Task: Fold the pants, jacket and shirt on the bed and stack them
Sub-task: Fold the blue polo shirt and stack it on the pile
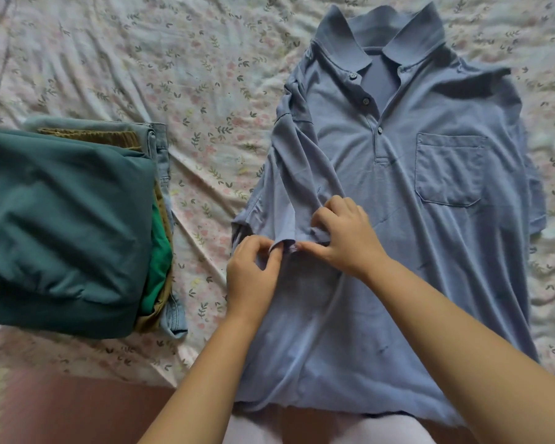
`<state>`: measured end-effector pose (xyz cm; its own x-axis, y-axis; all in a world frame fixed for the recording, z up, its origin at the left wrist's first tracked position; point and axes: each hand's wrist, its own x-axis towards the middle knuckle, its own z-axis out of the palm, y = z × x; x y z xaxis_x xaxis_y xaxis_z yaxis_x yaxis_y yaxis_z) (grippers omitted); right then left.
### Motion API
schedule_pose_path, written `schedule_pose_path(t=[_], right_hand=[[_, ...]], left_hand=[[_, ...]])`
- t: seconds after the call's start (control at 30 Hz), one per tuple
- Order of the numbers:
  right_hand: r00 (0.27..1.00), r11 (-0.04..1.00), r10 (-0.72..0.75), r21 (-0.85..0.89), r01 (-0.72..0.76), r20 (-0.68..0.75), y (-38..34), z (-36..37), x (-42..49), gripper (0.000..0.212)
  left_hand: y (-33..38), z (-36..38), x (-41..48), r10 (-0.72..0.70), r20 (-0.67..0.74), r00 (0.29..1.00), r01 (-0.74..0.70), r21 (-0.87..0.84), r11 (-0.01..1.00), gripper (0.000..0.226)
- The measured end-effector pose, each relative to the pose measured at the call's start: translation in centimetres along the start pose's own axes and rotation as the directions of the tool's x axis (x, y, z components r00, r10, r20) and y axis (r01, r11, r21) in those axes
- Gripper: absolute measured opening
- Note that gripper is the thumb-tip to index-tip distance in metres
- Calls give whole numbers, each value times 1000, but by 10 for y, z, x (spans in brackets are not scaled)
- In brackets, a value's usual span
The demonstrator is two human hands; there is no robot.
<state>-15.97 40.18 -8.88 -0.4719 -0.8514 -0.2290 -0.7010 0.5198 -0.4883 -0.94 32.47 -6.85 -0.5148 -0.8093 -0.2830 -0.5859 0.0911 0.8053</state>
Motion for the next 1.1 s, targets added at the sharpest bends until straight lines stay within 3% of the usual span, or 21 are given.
schedule_pose_path(t=[0.17, 0.37, 0.57, 0.67, 0.77, 0.87, 1.0, 1.1], right_hand=[[991, 990, -131, 38, 132, -26, -12, 1, 0, 52], [986, 992, -127, -39, 124, -106, -4, 1, -1, 36], [982, 979, -172, 93, 179, -78, -16, -1, -5, 41], [986, 991, -99, 79, 111, -137, -12, -1, -1, 33], [993, 995, -59, 69, 67, -106, 1, -4, 0, 36], [990, 1000, -25, 3, 26, -138, 20, -11, 1, 32], [973, 981, 190, 64, -183, -128, 50, -29, 8, 19], [975, 975, 174, 160, -151, -137, 55, -47, 9, 19]], left_hand=[[9, 0, -10, 12, -73, 997, -12, 2, 1000, 20], [14, 3, -21, 38, -120, 992, -37, 11, 999, 15], [24, 6, -18, 137, -211, 968, -126, 63, 990, 28], [25, 4, -15, 180, -207, 962, -163, 94, 982, 28], [25, 0, -13, 166, -219, 962, -148, 95, 984, 34], [23, -3, -13, 120, -193, 974, -105, 85, 991, 21], [15, -3, -18, 122, -165, 979, -104, 111, 988, 15], [9, 1, -20, 184, -157, 970, -161, 147, 976, 11]])
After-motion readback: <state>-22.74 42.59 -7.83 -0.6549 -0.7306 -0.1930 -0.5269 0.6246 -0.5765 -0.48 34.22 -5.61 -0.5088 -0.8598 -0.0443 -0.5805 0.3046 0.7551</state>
